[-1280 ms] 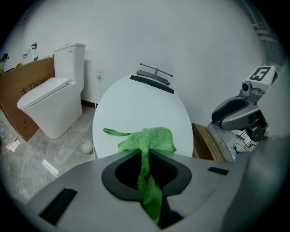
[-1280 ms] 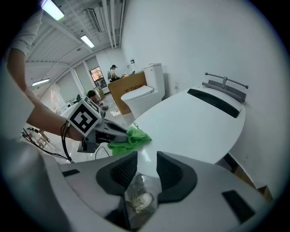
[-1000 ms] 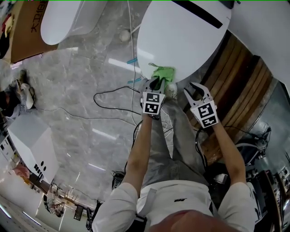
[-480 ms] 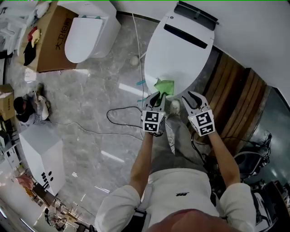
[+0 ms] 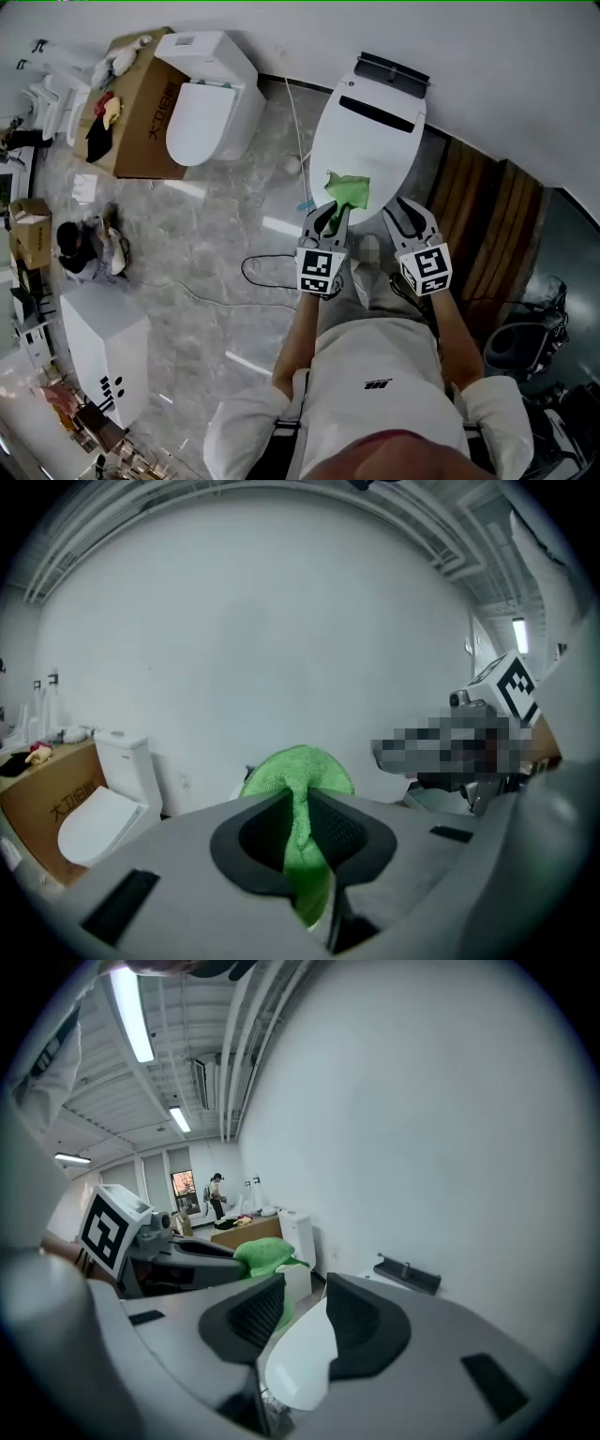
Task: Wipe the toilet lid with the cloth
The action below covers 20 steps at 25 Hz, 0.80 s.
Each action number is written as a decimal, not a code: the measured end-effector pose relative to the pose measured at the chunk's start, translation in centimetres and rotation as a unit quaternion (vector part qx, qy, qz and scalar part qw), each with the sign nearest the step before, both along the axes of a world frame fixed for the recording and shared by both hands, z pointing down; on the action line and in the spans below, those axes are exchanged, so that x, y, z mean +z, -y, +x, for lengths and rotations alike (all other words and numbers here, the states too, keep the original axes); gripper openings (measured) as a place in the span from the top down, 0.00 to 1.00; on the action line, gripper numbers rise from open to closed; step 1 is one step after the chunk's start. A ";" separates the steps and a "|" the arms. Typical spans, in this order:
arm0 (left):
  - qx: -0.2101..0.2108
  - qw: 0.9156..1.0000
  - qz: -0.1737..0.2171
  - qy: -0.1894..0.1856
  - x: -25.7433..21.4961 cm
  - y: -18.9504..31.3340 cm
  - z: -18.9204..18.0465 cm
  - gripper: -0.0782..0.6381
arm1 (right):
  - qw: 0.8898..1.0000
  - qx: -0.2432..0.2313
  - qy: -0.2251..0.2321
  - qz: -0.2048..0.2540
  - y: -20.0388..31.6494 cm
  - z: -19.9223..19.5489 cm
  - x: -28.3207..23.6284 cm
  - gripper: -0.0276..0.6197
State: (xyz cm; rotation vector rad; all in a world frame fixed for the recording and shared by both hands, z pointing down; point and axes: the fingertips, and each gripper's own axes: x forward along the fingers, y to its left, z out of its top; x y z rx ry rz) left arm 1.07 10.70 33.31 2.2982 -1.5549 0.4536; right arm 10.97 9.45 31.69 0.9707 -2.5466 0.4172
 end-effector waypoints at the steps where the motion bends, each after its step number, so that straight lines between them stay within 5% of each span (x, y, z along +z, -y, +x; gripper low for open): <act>1: 0.005 1.000 0.007 0.002 -1.1 0.0 0.3 0.80 | 1.000 -0.001 0.001 0.010 0.0 0.3 -1.1 0.75; 20: 0.008 0.996 0.086 0.035 -11.8 0.0 5.0 0.80 | 0.996 -0.004 0.053 0.067 -0.5 3.6 -10.6 0.75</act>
